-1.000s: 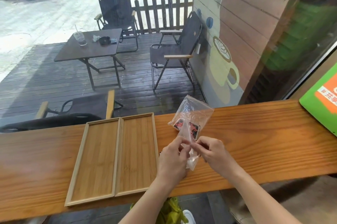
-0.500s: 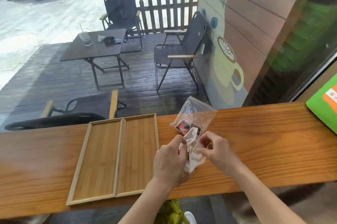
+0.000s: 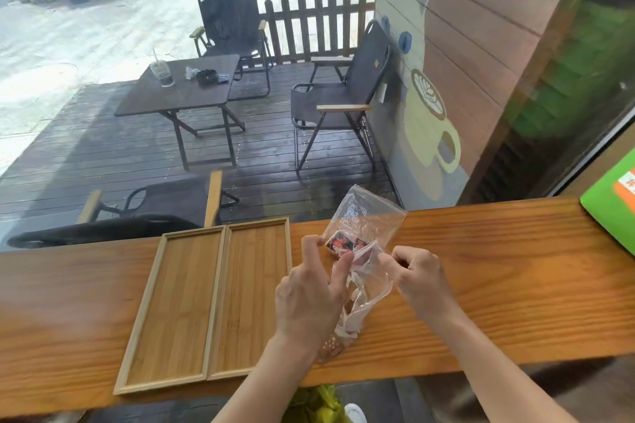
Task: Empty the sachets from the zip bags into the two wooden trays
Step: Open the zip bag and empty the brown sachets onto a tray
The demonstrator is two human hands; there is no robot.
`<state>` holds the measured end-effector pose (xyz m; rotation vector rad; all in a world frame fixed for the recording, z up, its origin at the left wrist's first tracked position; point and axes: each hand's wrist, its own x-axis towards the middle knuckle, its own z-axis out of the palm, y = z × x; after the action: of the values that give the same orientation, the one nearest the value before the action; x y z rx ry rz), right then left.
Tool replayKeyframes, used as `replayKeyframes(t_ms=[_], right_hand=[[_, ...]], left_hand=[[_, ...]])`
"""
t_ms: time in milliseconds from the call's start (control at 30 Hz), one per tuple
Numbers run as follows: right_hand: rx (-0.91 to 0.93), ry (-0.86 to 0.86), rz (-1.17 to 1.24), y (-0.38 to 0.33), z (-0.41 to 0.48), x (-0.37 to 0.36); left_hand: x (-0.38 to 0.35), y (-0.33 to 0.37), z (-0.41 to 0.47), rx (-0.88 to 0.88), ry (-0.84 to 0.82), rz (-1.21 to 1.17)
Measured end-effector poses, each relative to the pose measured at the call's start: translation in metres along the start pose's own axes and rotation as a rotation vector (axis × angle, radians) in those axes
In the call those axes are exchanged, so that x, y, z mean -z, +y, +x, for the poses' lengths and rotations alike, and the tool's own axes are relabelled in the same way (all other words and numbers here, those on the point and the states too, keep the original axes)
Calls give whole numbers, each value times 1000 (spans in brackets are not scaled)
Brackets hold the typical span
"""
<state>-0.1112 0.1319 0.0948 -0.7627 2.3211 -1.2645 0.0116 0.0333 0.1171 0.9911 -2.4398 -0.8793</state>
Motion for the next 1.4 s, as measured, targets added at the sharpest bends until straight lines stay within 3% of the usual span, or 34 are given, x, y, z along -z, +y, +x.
replayKeyframes(t_ms=[167, 300, 433, 533, 767, 1133, 1400], right_hand=[[-10, -11, 21, 3, 6, 1], [129, -57, 84, 2, 11, 5], [250, -366, 81, 3, 22, 17], [302, -484, -80, 7, 34, 22], [311, -518, -194, 9, 58, 36], [429, -362, 114, -15, 55, 32], [483, -446, 182, -54, 44, -18]], left_hand=[[7, 18, -33, -51, -301, 110], [1, 13, -34, -127, -243, 179], [-1, 2, -26, -210, -215, 113], [1, -6, -20, -225, -170, 120], [18, -9, 0, -222, -150, 17], [61, -19, 22, -187, -202, 72], [107, -64, 10, -97, -88, -77]])
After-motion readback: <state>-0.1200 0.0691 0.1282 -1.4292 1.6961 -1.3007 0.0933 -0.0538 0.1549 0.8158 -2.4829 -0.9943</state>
